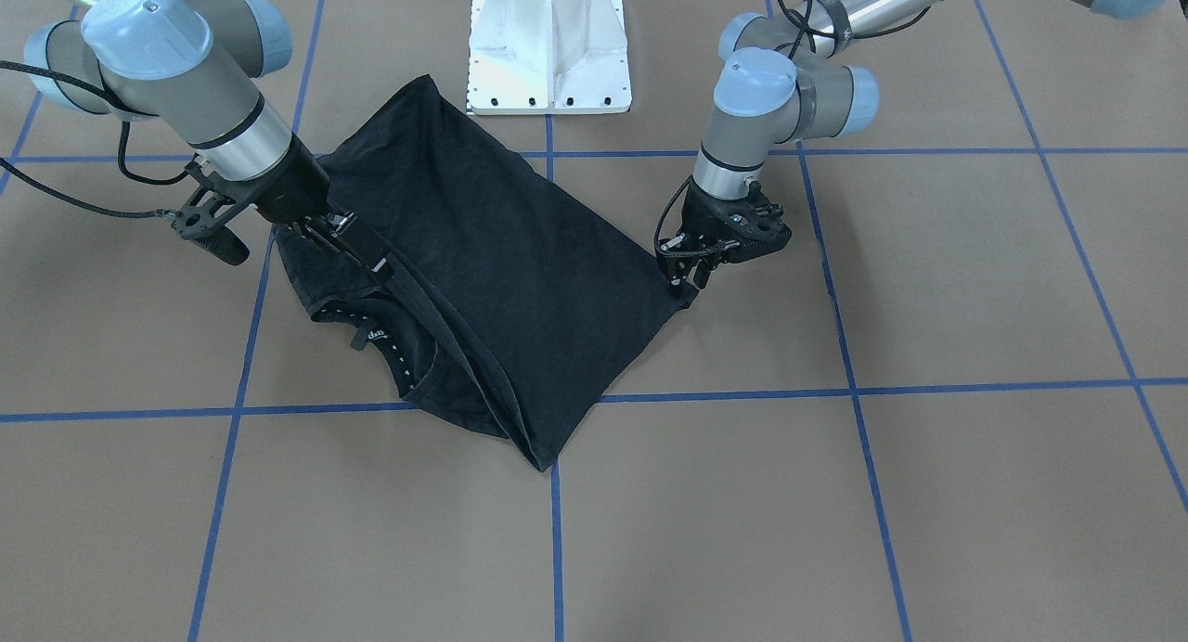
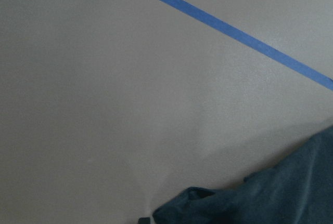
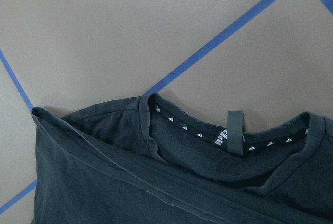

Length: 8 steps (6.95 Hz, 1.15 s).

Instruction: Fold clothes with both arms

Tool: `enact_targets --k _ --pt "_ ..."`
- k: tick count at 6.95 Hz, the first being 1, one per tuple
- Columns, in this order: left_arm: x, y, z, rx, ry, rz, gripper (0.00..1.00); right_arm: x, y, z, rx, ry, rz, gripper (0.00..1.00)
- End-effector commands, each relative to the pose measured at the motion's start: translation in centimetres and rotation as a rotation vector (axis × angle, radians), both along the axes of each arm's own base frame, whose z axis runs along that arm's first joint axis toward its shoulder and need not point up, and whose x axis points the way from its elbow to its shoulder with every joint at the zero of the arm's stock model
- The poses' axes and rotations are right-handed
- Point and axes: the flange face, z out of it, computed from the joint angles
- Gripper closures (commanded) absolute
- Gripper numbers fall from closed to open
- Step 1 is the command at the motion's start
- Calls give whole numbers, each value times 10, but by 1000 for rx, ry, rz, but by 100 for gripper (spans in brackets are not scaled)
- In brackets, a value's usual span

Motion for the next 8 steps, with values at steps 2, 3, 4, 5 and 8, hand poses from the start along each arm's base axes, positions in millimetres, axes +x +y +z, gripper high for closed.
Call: enact_targets --k 2,3,4,5,8 --pt "0 0 0 -6 1 -4 76 -2 1 1 -2 1 -5 0" --pt "-1 -1 0 -20 8 -17 100 -3 1 2 -3 2 -6 0" --pt "-1 -1 0 -20 8 -17 100 -3 2 2 -3 2 -7 0" --pt "-2 0 -4 -17 15 -17 100 -4 2 2 -4 3 -8 0" --pt "-9 -3 -11 -11 21 -24 100 -3 1 2 -5 3 -7 0"
